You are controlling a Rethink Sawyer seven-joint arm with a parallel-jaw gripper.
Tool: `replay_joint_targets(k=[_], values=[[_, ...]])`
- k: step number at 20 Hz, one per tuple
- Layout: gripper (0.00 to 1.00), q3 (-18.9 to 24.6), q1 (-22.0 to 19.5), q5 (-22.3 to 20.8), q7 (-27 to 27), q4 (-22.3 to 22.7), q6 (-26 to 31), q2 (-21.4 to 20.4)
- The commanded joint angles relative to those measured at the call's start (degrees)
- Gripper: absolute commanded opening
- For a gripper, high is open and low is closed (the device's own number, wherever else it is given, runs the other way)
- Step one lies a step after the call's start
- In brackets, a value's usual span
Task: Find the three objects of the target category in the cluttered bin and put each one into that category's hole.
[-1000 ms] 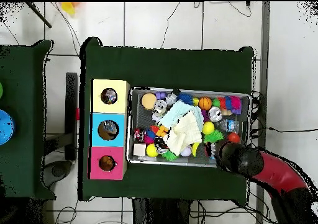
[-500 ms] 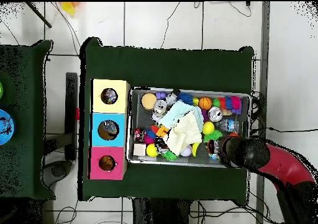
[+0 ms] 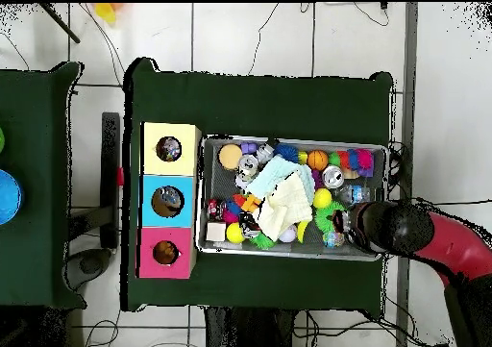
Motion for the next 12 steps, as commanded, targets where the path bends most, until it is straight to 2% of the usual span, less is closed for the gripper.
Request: replay_joint_targets(k=[1, 5, 9, 12], values=[[1.0, 6.55, -1.55, -3.9, -13.37, -3.19, 2.34, 0.68], [1.0, 6.86, -1.03, -4.94, -13.43, -7.1, 3.48, 2.41], [1.0, 7.96, -0.76, -6.46, -17.99, -13.73, 6.93, 7.29], [1.0, 9.71, -1.24, -7.96, -22.19, -16.71, 7.57, 9.87]])
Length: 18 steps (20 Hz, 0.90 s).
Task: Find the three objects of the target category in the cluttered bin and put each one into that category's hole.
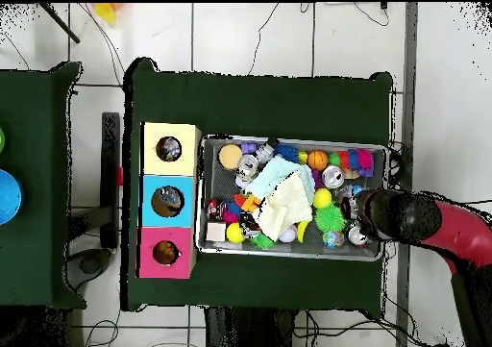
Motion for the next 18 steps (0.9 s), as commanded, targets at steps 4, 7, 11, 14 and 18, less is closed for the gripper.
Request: replay_joint_targets(k=[4, 7, 11, 14, 18], values=[[1.0, 8.15, -0.13, -6.96, -24.62, -15.04, 8.39, 10.44], [1.0, 8.35, -0.16, -8.03, -26.03, -16.77, 8.71, 11.84], [1.0, 8.59, -1.1, -9.1, -26.92, -16.38, 7.08, 12.54], [1.0, 8.66, -1.78, -10.22, -26.45, -14.26, 4.37, 12.31], [1.0, 8.93, -1.66, -11.04, -26.07, -13.28, 3.01, 12.61]])
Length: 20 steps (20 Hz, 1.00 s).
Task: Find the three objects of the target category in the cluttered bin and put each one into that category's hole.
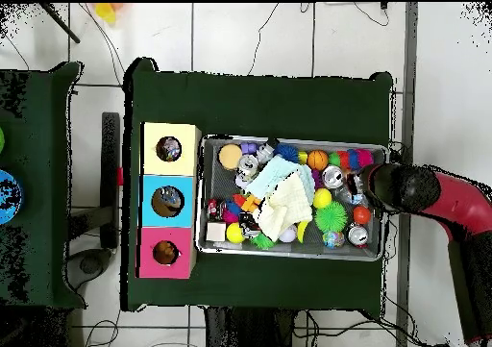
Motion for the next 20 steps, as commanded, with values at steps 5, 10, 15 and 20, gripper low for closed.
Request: replay_joint_targets(k=[5, 10, 15, 20], values=[[1.0, 4.23, -1.95, -6.08, -18.16, 1.09, -1.53, 3.57], [1.0, 5.02, -2.24, -6.8, -18.74, 0.61, -0.87, 4.08], [1.0, 5.2, -3.36, -8.83, -20.69, -1.31, -1.06, 7.01], [1.0, 5.48, -3.99, -11.05, -20.79, -0.69, -2.64, 7.88]])
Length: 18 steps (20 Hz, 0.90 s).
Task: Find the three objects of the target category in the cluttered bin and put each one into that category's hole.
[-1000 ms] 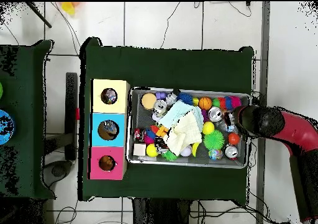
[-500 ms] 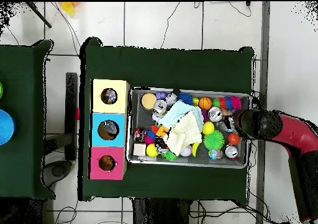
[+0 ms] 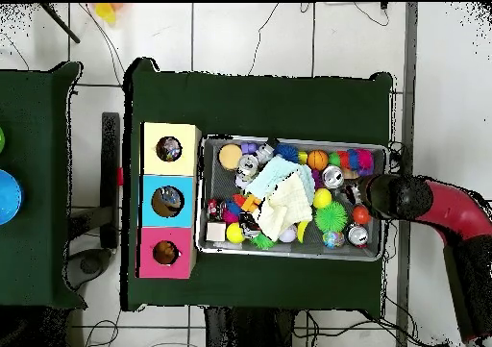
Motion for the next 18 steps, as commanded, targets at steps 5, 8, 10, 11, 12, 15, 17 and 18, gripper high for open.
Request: replay_joint_targets(k=[5, 8, 10, 11, 12, 15, 17, 18], values=[[1.0, 4.69, -2.04, -7.24, -20.77, 0.61, -3.24, 3.96], [1.0, 5.14, -2.31, -7.98, -20.37, 1.35, -3.37, 3.79], [1.0, 5.45, -2.31, -8.35, -20.14, 1.23, -3.02, 4.06], [1.0, 5.58, -2.26, -8.5, -20.07, 1.04, -2.95, 4.29], [1.0, 5.7, -2.21, -8.65, -20.01, 0.84, -2.88, 4.52], [1.0, 6.05, -2.28, -8.84, -19.87, 0.44, -2.6, 5.11], [1.0, 6.42, -2.69, -9.14, -20.23, 0.72, -3.07, 5.18], [1.0, 6.56, -2.85, -9.26, -20.2, 0.83, -3.34, 5.2]])
